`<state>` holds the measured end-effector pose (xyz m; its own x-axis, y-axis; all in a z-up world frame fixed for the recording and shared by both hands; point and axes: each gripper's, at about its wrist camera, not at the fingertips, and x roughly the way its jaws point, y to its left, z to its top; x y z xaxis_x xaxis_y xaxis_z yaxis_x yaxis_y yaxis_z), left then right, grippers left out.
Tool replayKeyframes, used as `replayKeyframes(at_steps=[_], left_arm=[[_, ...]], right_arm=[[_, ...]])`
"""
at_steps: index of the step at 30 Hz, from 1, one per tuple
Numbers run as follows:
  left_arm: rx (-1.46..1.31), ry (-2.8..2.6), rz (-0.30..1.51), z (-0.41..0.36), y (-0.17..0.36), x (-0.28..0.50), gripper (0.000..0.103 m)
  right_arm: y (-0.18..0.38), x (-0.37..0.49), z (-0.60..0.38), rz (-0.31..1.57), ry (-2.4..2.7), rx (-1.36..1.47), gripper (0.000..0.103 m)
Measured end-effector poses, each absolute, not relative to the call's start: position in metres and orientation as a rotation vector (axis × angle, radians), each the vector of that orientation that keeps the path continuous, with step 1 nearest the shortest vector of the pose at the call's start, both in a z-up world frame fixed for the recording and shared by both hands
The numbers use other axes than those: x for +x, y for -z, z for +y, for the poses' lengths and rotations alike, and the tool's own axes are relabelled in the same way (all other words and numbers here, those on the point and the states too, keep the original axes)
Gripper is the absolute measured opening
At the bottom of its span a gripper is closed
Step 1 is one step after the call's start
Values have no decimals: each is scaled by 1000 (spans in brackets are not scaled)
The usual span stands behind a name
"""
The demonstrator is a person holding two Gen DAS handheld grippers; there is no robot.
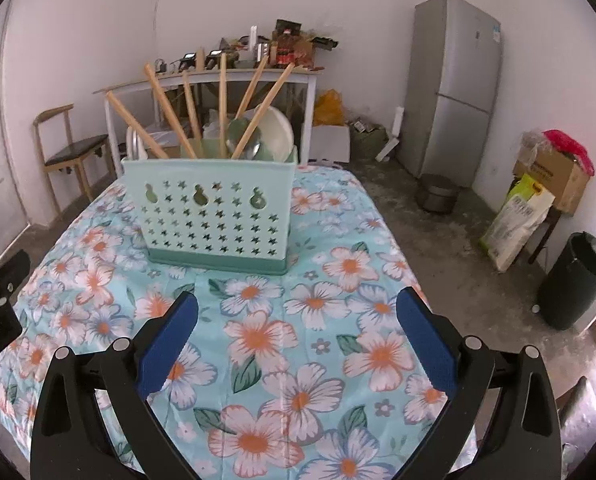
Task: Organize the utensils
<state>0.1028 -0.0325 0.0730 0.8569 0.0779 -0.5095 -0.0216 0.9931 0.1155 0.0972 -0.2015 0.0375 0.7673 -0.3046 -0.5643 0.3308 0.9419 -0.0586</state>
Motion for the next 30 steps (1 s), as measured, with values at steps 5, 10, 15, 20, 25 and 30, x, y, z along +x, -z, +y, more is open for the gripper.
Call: replayKeyframes(at_steps=[5, 10, 15, 20, 25, 30], left_arm=[[98, -72, 539, -30, -76, 104, 95], [85, -87, 564, -27, -73, 105, 95], [75, -90, 567, -24, -74, 103, 95], [73, -90, 567, -24, -74, 103, 95], [70, -83, 570, -23, -74, 103, 95], [66, -76, 567, -25, -76, 100, 95]], right_arm=[[-40, 98, -208, 609, 396, 65, 97], [-44, 96, -209, 599, 419, 64, 97], [-47, 95, -210, 590, 422, 79, 97], [-48, 96, -209, 591, 418, 81, 97], [-48, 95, -207, 590, 414, 84, 97], [-50, 93, -205, 583, 412, 84, 97]])
